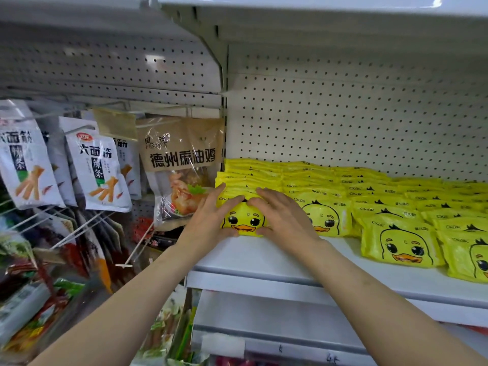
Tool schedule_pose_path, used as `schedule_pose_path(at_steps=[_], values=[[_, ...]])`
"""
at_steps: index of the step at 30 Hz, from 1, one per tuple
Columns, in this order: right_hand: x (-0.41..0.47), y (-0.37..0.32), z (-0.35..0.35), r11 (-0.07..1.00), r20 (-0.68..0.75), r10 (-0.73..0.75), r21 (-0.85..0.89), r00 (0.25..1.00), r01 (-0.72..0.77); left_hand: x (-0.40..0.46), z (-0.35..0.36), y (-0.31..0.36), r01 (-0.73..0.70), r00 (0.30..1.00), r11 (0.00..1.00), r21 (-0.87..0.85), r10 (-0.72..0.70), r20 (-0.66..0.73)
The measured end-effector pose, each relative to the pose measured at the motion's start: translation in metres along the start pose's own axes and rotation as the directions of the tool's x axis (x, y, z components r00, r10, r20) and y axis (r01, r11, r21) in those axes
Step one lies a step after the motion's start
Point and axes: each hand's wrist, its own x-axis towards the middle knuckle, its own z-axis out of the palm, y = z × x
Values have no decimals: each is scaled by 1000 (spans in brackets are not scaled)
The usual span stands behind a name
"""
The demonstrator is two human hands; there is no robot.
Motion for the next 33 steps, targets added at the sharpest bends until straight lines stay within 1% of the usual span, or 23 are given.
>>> schedule_pose_path(at_steps=[2,3,6,8,15,20,25,29,33], values=[[-3,3,0,1000,-12,-1,-8,1000,1,-1,1,4,-16,1000,999,35,17,-11],[-4,3,0,1000,-24,-6,-22,1000,6,-2,0,5,-37,999,996,83,40,-33],[-7,-2,2,996,-70,-12,-88,997,5,-3,-4,9,-118,985,945,305,150,-83],[-8,-6,3,994,-100,-7,-109,995,-4,-5,-6,15,-142,976,910,391,194,-96],[0,-5,6,992,-95,32,-120,995,-43,6,-6,16,-110,988,944,310,139,-70],[1,-4,7,993,-88,44,-104,995,-54,8,-6,16,-106,991,946,307,127,-48],[-8,3,2,999,-76,-19,-38,997,17,0,-5,17,-117,988,946,303,142,-61],[-25,22,-12,999,-113,19,36,993,-15,1,-6,41,-98,984,966,240,130,-121],[-56,57,-41,993,-113,110,61,987,-104,19,4,89,-117,985,978,173,136,-102]])
